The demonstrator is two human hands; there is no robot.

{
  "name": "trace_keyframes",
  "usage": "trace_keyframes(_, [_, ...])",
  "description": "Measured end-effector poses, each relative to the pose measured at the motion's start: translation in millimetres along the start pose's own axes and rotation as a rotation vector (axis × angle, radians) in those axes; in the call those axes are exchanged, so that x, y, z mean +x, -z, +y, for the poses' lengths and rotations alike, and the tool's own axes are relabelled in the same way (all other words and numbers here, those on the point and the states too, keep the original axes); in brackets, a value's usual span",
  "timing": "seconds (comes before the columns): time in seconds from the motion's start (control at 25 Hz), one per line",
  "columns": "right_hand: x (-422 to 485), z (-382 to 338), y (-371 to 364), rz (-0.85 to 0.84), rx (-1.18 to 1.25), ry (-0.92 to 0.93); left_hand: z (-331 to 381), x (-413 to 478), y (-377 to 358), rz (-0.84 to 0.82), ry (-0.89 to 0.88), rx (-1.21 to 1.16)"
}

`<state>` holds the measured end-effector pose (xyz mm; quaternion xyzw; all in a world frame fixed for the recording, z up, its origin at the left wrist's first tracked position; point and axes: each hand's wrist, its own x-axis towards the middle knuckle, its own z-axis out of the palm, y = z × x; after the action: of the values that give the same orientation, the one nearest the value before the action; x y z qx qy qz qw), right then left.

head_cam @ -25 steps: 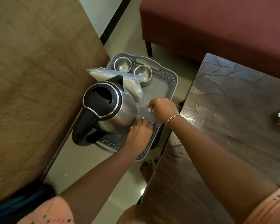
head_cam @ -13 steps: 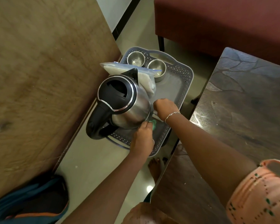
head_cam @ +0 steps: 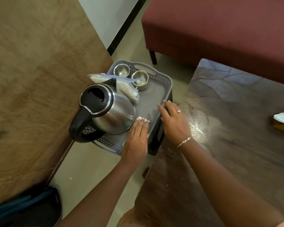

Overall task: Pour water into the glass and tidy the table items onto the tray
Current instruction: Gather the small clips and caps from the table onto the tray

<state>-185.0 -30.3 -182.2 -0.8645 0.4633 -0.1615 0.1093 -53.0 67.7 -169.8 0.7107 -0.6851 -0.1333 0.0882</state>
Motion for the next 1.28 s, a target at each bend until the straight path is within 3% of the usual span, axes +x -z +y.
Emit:
trace_keyframes(0.24, [-98, 62, 47, -0.002, -0.088, -0.139, 101, -5, -20, -0.042, -0.082, 0.124])
trace_keyframes(0.52, [-234, 166, 121, -0.050, -0.174, -0.371, 257, -21, -66, -0.172, -0.304, 0.197])
trace_keyframes(0.88, [-357, 276, 194, 0.074, -0.309, -0.619, 422, -15, -118, -0.229, -0.652, 0.232])
trace_keyframes(1.08, [-420, 318, 222, 0.123, -0.269, -0.769, 508, -18, -140, -0.284, -0.787, 0.192])
trace_keyframes(1.28, [-519, 367, 251, 0.262, -0.220, -1.042, 575, -16, -168, -0.288, -0.991, 0.281])
